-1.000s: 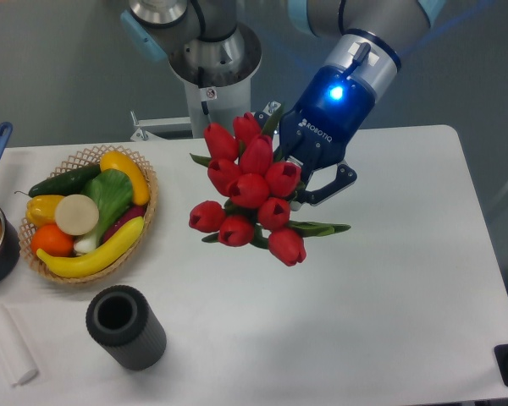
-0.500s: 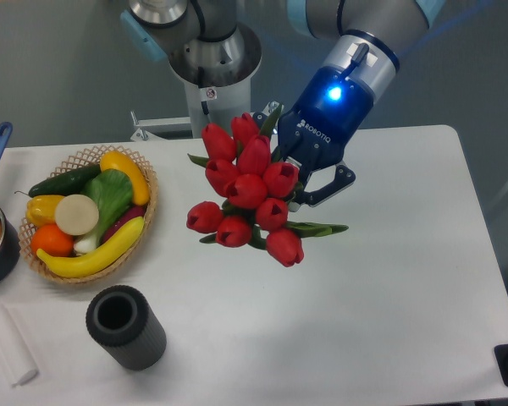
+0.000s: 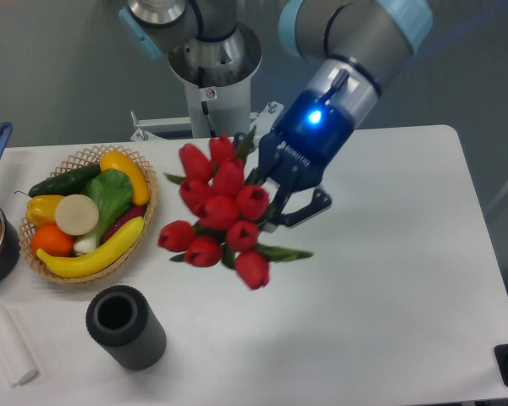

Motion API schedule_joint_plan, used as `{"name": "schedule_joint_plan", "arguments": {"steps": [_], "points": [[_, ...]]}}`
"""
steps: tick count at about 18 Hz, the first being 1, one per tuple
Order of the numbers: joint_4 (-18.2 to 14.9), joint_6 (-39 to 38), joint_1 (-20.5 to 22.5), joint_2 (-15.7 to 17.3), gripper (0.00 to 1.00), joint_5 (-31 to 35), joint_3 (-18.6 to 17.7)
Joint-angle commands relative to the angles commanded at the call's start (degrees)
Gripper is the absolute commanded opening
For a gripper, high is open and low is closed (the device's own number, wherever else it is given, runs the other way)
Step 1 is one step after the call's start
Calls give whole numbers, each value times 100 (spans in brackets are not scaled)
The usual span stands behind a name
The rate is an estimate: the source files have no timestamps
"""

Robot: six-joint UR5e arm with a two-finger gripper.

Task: Insert the flowers into the vase
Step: 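Carry the tulips toward the dark grey vase and tilt stems downward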

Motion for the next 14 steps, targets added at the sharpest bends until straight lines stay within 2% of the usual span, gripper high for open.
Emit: {"name": "schedule_joint_plan", "arguments": {"steps": [6,9,14], "points": [[78,79,-141,-211,40,-809,26],[202,88,-368,-273,40,-1074,122],[211,88,-800,-624,40,-1408,290]]}}
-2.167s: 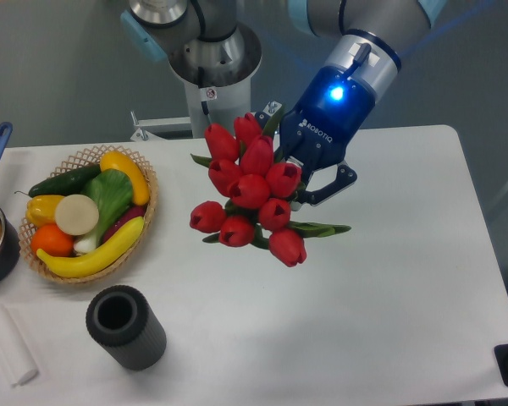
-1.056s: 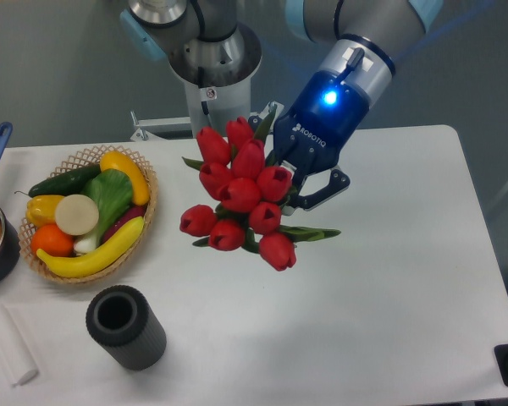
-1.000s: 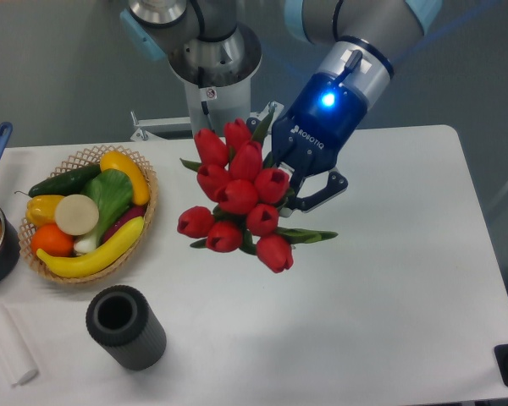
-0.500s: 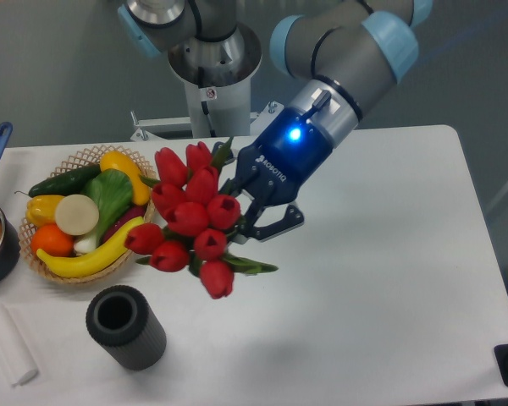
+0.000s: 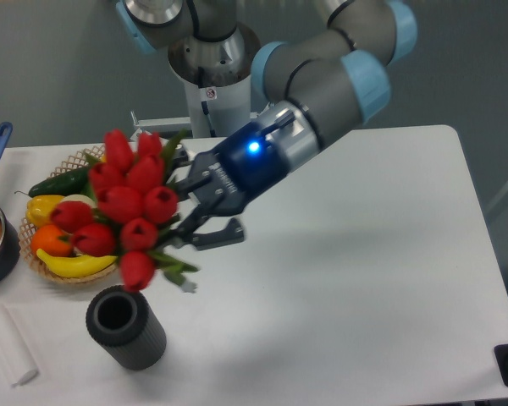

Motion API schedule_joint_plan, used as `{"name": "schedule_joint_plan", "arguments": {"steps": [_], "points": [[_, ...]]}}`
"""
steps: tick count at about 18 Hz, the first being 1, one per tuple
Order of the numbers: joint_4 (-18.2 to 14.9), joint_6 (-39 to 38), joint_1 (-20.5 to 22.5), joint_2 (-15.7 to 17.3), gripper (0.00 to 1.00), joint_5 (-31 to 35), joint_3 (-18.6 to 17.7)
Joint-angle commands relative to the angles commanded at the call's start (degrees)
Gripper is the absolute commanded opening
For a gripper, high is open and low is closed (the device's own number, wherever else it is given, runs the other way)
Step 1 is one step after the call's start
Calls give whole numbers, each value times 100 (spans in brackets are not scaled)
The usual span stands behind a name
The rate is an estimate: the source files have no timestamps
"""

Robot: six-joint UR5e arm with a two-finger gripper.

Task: Insert the flowers into the vase
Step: 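Carry the tulips toward the dark grey vase and tilt stems downward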

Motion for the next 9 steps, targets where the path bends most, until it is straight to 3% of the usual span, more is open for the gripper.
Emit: {"name": "schedule_joint_plan", "arguments": {"steps": [9], "points": [[0,0,-158,-193,40,-229,105]]}}
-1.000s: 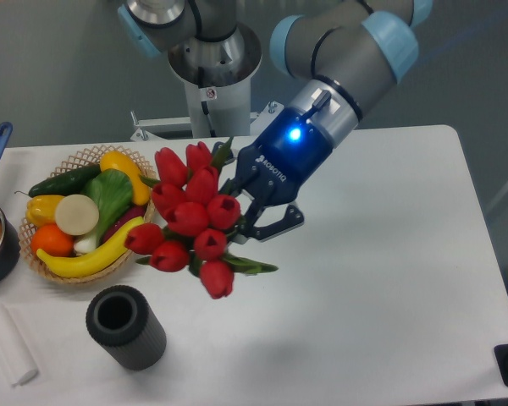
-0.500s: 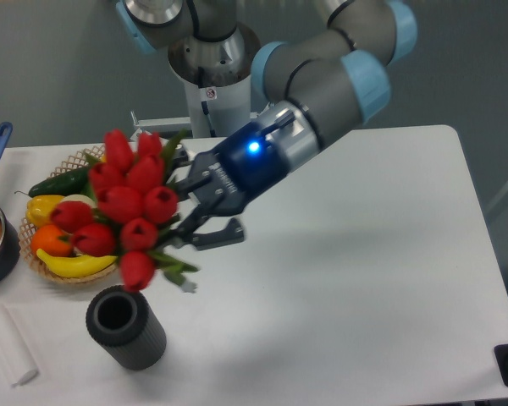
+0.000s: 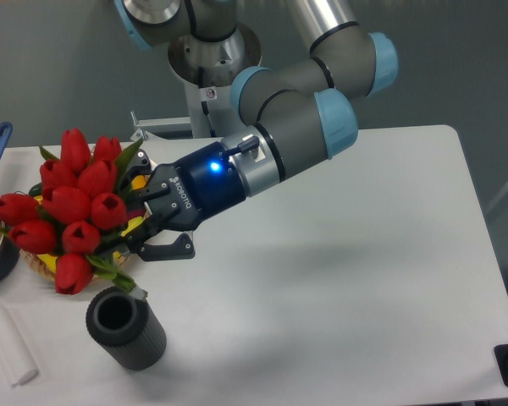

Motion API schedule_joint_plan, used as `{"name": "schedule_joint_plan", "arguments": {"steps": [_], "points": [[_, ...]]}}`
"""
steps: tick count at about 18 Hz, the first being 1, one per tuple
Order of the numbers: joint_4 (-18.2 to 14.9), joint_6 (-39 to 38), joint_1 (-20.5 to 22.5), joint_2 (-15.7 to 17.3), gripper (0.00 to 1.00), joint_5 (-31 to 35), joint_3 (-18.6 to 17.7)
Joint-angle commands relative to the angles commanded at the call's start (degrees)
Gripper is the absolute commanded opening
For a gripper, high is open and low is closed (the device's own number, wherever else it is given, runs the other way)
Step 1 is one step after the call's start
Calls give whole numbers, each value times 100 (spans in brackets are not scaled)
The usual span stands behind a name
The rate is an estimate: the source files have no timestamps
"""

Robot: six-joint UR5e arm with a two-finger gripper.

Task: Insert the flowers into the vase
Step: 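Carry the tulips toward the dark grey vase and tilt stems downward, then lower the tulip stems into the vase opening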

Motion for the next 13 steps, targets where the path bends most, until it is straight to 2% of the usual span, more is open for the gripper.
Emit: {"name": "schedule_joint_plan", "arguments": {"steps": [13], "points": [[0,-9,-264,-220,40,9,53]]}}
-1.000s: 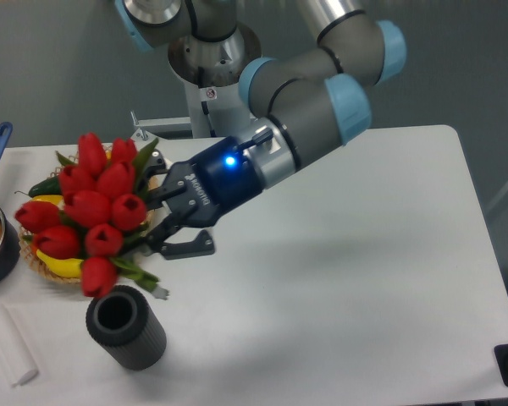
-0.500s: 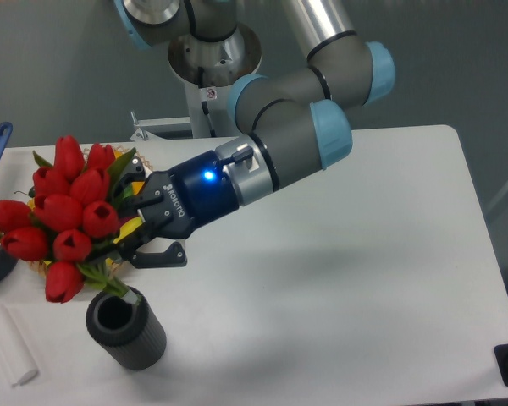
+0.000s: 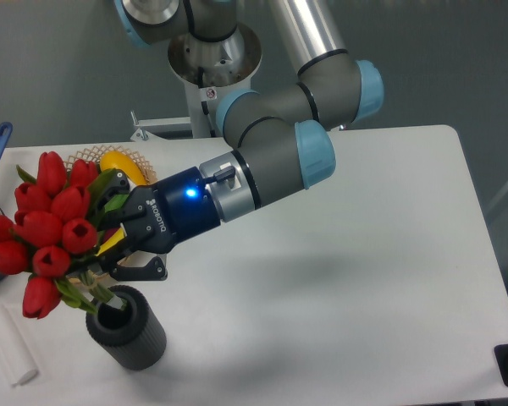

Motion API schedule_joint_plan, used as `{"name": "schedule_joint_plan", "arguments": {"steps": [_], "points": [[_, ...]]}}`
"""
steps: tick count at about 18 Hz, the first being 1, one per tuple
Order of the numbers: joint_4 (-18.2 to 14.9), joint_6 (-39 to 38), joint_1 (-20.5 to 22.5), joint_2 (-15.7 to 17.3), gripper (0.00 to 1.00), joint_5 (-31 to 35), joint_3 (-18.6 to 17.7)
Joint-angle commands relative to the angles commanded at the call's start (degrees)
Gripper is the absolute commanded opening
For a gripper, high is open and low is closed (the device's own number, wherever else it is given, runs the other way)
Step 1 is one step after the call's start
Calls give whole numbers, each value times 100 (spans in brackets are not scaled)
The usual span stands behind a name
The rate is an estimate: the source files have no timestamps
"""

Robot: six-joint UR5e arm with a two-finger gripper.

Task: Insert the flowers into the vase
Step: 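Lower the tulip stems into the vase opening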

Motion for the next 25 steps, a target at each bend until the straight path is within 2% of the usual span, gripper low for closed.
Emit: {"name": "schedule_joint_plan", "arguments": {"steps": [5,13,25], "points": [[0,0,-27,-123,40,9,105],[26,17,-62,-387,40,88,62],[35,53,-53,-439,41,466,-61]]}}
